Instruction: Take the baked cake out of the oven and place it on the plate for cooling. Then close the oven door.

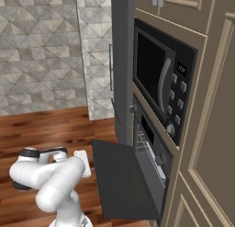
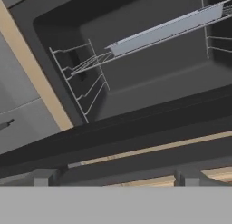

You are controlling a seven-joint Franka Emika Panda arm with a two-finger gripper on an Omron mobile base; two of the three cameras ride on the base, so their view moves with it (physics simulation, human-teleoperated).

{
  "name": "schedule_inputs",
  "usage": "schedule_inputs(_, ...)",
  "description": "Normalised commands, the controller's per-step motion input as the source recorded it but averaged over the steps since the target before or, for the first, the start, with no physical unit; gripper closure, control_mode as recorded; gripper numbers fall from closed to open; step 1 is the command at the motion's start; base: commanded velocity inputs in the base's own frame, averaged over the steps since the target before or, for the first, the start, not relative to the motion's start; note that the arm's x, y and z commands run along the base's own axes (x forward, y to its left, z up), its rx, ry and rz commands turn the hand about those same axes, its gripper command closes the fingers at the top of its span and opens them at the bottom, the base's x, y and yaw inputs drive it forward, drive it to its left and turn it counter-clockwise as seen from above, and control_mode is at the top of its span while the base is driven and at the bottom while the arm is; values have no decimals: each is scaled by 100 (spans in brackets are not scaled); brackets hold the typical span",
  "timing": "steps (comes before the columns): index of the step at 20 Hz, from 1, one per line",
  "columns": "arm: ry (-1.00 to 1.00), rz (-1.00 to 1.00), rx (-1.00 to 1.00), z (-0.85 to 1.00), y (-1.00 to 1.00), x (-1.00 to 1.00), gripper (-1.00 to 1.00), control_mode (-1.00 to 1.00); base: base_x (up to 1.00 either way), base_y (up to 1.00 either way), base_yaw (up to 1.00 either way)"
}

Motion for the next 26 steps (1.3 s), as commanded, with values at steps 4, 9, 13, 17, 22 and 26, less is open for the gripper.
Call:
schedule_inputs(4,-1,-5,0,-31,-12,30,-100,-100,0,0,0)
schedule_inputs(9,-1,-5,0,-44,-17,30,-100,-100,0,0,0)
schedule_inputs(13,0,-6,0,-53,-21,39,-100,-100,0,0,0)
schedule_inputs(17,-2,-2,0,-61,-28,33,-100,-100,0,0,0)
schedule_inputs(22,-3,0,0,-66,-10,19,-100,-100,0,0,0)
schedule_inputs(26,-1,0,0,-27,8,0,-100,-100,0,0,0)
